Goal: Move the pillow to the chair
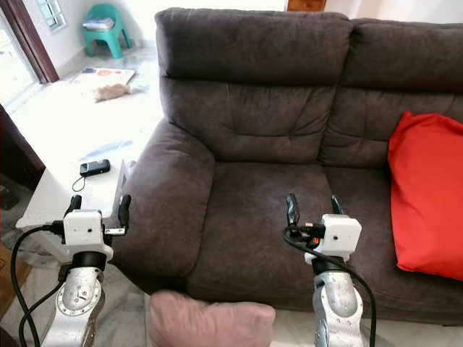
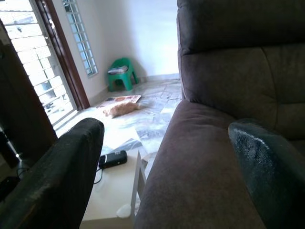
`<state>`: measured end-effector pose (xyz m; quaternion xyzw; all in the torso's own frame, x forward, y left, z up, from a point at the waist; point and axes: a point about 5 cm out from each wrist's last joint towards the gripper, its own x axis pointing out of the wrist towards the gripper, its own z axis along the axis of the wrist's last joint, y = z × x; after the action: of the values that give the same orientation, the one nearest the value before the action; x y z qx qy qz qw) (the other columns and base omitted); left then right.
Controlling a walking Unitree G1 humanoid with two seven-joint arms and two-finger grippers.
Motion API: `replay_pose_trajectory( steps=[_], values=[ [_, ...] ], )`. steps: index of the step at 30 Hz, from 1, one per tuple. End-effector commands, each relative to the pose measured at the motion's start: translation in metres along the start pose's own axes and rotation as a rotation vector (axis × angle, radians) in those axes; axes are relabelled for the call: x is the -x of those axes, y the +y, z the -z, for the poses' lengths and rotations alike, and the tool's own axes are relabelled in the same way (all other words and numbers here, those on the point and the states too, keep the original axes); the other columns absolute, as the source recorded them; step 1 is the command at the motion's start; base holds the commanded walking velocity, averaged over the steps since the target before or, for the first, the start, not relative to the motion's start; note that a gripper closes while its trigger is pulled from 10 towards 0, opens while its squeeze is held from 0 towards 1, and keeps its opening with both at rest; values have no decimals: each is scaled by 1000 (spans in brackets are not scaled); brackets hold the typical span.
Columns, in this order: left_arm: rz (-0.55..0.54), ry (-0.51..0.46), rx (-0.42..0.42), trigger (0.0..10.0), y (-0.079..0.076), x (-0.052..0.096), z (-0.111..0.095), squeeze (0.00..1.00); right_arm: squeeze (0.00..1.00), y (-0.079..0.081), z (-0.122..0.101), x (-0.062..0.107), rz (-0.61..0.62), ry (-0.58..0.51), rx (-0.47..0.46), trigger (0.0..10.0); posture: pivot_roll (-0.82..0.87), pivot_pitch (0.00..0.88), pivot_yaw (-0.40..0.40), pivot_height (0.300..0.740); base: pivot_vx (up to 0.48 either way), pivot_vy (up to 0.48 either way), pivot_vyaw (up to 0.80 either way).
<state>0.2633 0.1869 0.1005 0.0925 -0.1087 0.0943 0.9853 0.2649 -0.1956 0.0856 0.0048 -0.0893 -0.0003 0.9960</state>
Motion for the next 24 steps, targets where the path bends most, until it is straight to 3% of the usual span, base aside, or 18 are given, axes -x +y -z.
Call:
replay_pose_trajectory(
  steps=[1, 7, 14, 24],
  values=[
    [-4, 9, 3, 10000, 4, 0, 0, 0, 0, -3, -2, -3, 8, 2, 4, 10000, 2, 0, -8, 740, 0, 0, 0],
    [40, 42, 15, 10000, -2, 1, 4, 0, 0, -8, 7, -4, -24, 57, 42, 10000, 10, 18, -9, 740, 0, 0, 0],
    [53, 50, 19, 10000, -1, 2, 3, 0, 0, -26, 3, -11, -26, 61, 88, 10000, 2, 32, -12, 740, 0, 0, 0],
    [63, 49, 30, 10000, -2, -2, 1, 0, 0, -4, -1, -20, -57, 30, 43, 10000, 9, 50, -4, 740, 0, 0, 0]
  ],
)
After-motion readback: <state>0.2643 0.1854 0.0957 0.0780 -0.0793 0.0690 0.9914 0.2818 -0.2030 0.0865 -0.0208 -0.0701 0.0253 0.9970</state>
